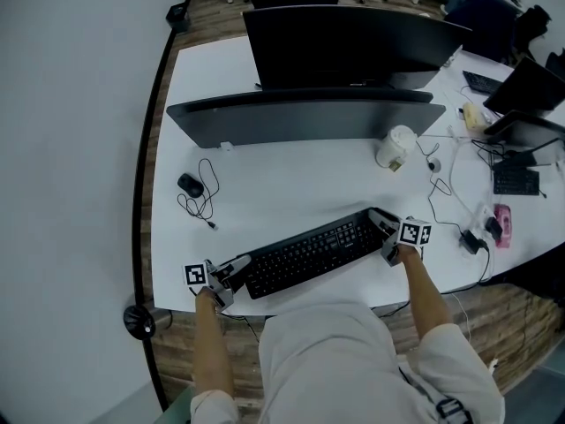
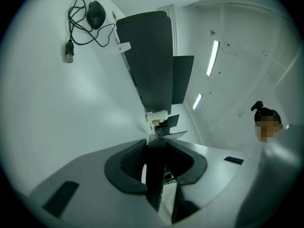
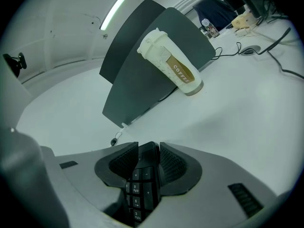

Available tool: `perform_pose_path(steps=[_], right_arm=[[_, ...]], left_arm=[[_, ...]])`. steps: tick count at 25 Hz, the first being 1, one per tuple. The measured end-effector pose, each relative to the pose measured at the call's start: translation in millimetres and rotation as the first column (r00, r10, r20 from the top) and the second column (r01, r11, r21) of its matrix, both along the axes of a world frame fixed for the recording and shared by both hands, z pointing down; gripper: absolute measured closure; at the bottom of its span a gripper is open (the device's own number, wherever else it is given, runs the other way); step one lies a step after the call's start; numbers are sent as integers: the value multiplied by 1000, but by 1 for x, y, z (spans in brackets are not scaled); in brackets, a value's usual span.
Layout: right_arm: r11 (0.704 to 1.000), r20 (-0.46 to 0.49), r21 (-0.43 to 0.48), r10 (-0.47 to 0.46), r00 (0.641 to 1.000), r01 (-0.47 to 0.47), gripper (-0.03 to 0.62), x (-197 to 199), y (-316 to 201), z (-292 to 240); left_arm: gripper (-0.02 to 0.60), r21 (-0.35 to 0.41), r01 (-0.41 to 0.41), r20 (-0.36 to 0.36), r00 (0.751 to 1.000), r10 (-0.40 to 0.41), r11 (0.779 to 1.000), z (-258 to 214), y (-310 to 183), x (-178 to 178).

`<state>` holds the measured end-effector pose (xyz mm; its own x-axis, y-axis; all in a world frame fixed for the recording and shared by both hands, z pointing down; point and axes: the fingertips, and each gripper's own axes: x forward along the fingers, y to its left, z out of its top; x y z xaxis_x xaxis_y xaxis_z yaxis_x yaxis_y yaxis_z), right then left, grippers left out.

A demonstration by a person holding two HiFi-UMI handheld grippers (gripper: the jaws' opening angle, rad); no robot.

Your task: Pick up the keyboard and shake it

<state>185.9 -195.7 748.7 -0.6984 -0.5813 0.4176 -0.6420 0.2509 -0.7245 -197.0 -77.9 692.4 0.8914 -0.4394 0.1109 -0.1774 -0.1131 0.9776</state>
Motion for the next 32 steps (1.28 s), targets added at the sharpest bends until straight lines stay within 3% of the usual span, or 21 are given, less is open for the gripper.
perform_pose_path(steps=[2,4,6,8,12,15,17,21,23,25,27,29,31,32], right_arm=[[1000,-4,6,-8,1000,8,424,-1,0,0],[1000,-7,15,-24,1000,24,424,-2,0,-1],[999,-28,39,-37,999,38,431,1,-3,-4],[996,-45,67,-51,998,54,437,0,-7,-9],[992,-27,90,-87,996,89,437,-9,-8,-17],[989,-21,106,-101,995,103,437,-11,-9,-21],[987,-13,117,-106,994,106,436,-12,-8,-25],[987,106,135,-96,990,81,437,-10,-13,-44],[981,103,157,-134,986,117,436,-10,-17,-53],[968,60,170,-199,978,186,437,-10,-15,-59],[942,-16,194,-276,961,274,442,-10,-13,-65],[893,-138,227,-366,920,390,447,-13,-13,-75],[808,-279,244,-472,836,537,420,-25,-13,-87],[749,-349,233,-531,772,620,406,-33,-12,-92]], left_arm=[[466,-3,-68,79,995,68,998,6,5,0],[468,-6,-181,154,972,179,984,10,13,6],[466,-8,-295,200,936,291,955,10,21,13],[466,-16,-408,259,880,398,913,14,29,15],[465,-71,-634,375,698,610,770,17,48,20],[466,-104,-762,444,539,715,639,15,58,23],[466,-129,-814,480,448,754,566,15,61,24],[476,-159,-873,571,300,764,461,18,62,23],[476,-167,-891,620,238,748,422,19,58,23],[476,-174,-901,662,192,724,397,18,54,23],[476,-176,-904,697,165,697,390,15,47,21],[476,-177,-908,730,139,669,381,12,41,20],[477,-183,-915,766,98,635,361,9,33,20],[477,-188,-918,781,76,619,350,7,29,20]])
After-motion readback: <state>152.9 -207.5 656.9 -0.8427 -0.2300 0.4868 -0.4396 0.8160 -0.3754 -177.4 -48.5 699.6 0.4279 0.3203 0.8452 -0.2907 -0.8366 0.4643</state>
